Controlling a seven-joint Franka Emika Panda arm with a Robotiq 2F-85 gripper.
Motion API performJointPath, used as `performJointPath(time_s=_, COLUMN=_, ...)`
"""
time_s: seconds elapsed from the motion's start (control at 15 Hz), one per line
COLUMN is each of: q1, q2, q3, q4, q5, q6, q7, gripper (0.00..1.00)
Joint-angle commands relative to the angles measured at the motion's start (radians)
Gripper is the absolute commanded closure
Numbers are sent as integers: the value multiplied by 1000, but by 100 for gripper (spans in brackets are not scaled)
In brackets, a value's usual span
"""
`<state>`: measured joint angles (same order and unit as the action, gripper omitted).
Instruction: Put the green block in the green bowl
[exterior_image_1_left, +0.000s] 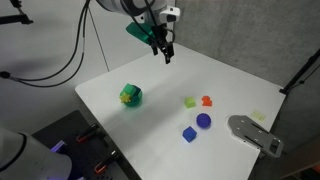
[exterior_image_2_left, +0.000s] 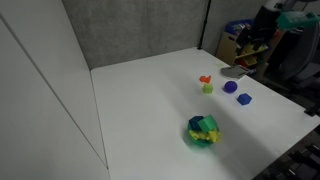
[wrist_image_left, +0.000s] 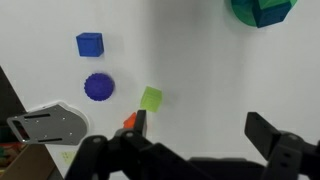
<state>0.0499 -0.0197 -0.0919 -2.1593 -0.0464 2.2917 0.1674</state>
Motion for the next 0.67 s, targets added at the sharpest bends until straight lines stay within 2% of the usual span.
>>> performJointPath(time_s=0.0, q1=-47, q2=-68, q3=14, q4=66, q5=-4, q6=-215, q7=-52, gripper=0)
performJointPath(time_s=0.33, q1=-74, q2=-147, q3=12, q4=92, q5=-11, q6=-379, q7=-134, gripper=0)
performJointPath(time_s=0.6, q1=-78, q2=-144, q3=17, q4=78, q5=3, q6=-355, q7=-117, gripper=0)
